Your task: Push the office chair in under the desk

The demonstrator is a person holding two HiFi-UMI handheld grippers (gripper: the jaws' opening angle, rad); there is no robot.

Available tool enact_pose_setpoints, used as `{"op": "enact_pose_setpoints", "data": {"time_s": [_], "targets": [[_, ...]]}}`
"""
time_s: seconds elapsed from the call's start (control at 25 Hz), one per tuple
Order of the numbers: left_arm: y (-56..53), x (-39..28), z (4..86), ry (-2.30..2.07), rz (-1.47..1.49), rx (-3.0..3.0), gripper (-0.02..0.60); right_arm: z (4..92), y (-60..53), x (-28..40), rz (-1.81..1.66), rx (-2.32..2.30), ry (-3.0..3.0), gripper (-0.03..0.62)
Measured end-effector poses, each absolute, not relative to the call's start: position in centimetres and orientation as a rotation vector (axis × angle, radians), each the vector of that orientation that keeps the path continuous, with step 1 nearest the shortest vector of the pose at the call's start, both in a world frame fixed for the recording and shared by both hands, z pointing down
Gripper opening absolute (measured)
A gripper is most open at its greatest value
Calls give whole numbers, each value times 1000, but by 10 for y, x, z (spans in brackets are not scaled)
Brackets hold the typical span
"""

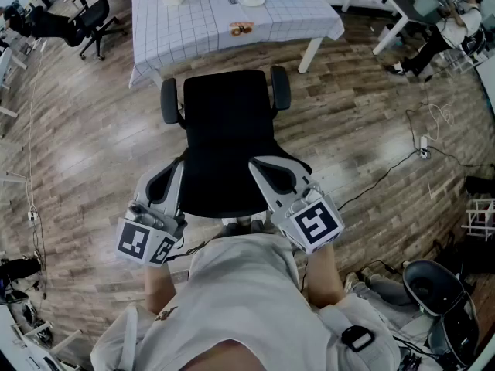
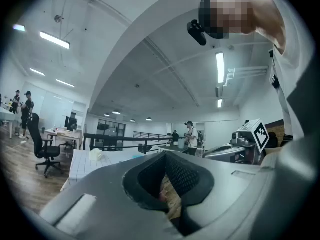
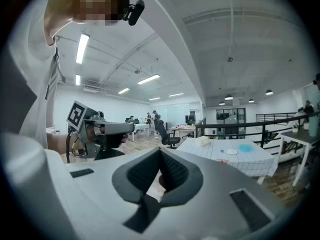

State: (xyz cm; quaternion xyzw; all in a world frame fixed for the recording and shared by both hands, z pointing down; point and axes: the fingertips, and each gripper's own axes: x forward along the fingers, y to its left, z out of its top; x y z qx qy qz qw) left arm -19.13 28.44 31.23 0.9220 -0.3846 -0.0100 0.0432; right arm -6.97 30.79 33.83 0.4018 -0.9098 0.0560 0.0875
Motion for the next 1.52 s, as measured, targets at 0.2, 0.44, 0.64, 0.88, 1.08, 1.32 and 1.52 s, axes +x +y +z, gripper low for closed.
{"op": "enact_pose_setpoints", "data": {"time_s": [0.2, 0.44, 0.64, 0.88, 1.08, 1.32, 1.52], "targets": [[283, -191, 312, -1173, -35, 2820, 2, 339, 307, -70, 160, 1188, -2706, 6], [283, -192, 309, -1167, -46, 2826, 2, 337, 306, -71, 162, 1199, -2699, 5], [288, -196, 305, -1154, -125, 2848, 3, 337, 311, -75, 111, 1176, -2701, 5], [295, -191, 313, -1147, 10, 2935, 49, 337, 313, -73, 91, 1176, -2704, 6], [299, -195, 316, -1129, 27, 2949, 74, 338, 316, -71, 73, 1155, -2706, 43], [305, -198, 318, -1082, 65, 2992, 115, 335, 322, -69, 57, 1146, -2700, 43], [316, -195, 322, -998, 115, 3037, 155, 335, 328, -67, 43, 1129, -2701, 43]]}}
